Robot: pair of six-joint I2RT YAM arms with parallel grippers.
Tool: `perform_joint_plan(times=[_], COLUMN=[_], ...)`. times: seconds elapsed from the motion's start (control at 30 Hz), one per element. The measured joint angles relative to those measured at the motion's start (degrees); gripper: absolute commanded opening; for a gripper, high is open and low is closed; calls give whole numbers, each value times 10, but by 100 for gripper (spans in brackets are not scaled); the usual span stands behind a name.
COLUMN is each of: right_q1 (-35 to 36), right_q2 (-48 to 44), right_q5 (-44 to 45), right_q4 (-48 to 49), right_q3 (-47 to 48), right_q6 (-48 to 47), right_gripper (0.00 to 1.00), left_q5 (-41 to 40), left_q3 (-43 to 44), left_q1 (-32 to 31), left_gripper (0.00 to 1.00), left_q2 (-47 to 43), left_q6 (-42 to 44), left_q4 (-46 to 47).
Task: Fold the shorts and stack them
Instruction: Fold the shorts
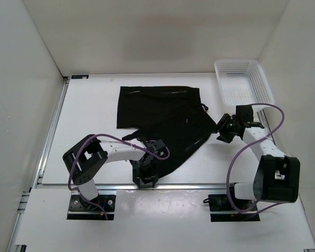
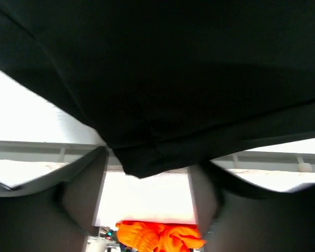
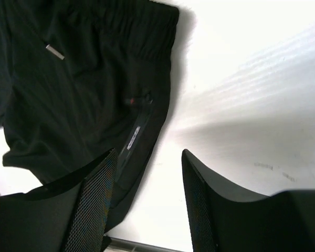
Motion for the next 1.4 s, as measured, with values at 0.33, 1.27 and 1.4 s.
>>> perform_joint_plan(times=[0.33, 1.27, 1.4], right_q1=[-7, 5, 5], right_q2=[160, -112, -168], right_q5=[-37, -18, -8], right_q4=[78, -59, -121], right_q3=[6, -56, -39], right_q6=[1, -18, -20], right_gripper=[55, 0, 0], left_q5=[-25, -166, -191], left_q3=[4, 75, 171], left_q1=[11, 33, 92], left_gripper=[10, 10, 10], left_q2=[-9, -258, -247], left_q6=[-19, -71, -34], left_q4=[-22, -217, -230])
